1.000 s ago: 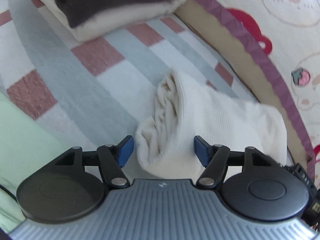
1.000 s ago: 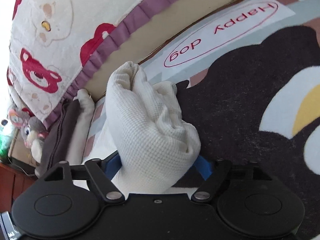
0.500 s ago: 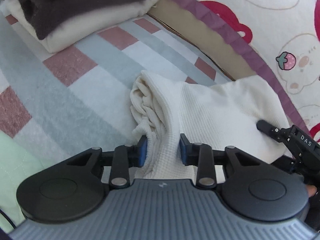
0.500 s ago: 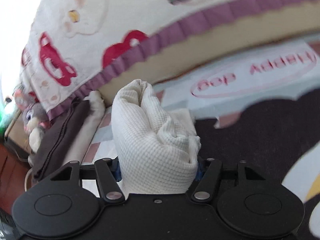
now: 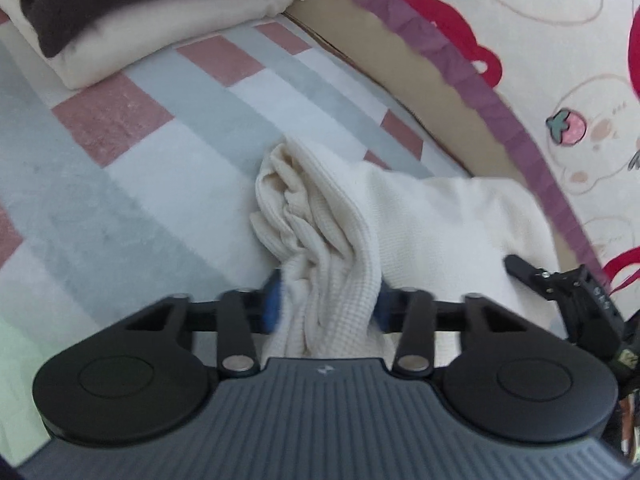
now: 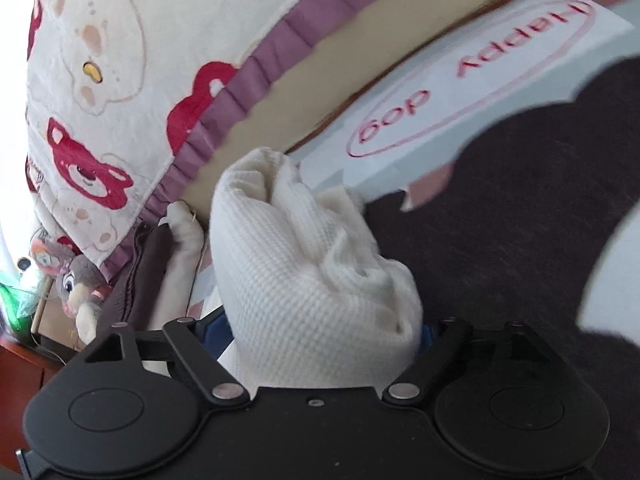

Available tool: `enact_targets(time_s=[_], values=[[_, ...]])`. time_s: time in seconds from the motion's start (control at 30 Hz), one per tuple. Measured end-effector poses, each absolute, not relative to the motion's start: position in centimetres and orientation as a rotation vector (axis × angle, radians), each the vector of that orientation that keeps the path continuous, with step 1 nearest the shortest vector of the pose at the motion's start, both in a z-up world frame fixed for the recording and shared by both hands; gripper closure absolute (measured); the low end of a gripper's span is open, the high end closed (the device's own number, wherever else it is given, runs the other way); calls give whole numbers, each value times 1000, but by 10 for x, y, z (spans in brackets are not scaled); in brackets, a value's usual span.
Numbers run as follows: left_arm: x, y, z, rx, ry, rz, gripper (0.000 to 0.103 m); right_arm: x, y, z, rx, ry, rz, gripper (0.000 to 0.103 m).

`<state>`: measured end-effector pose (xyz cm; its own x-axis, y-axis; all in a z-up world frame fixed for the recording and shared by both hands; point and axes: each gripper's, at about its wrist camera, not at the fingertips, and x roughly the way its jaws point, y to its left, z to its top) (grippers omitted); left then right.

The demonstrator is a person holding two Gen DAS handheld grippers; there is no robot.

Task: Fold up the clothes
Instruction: 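Lift the folded white garment with both grippers, then carry the white garment with both grippers onto the brown clothes stack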

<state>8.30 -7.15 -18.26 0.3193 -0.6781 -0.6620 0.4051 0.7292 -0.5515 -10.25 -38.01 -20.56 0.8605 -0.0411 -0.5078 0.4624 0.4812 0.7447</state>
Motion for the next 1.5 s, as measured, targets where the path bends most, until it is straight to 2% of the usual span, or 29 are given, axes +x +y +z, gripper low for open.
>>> enact_targets(time_s=[0.07,0.17,0.33,0.6,0.73,0.9,1.1,1.23,1.33,1.5], values=[[79,-76,-175,-252,978,-723,74,-93,-381,-195,955,467,-295,36],[65,-85,-162,-139,911,-717,77,-85,-367,-162,742,456,-247,42],[59,-79,-141,-177,877,-742,78,-88,-362,-118,621,405,-159,43],[48,-62,-79,-238,658,-782,78,-83,-362,-42,529,312,-66,44],[48,-36,-51,-261,542,-719,78,-48,-345,2,451,296,28,44],[76,25,-14,-483,532,-644,78,19,-302,78,251,300,180,44],[113,74,57,-445,372,-461,78,125,-263,156,190,289,404,44],[137,95,70,-406,260,-351,78,198,-265,141,335,308,479,44],[150,108,42,-435,228,-316,78,236,-264,101,424,346,522,44],[173,112,-15,-319,251,-240,78,285,-245,32,491,399,617,43]])
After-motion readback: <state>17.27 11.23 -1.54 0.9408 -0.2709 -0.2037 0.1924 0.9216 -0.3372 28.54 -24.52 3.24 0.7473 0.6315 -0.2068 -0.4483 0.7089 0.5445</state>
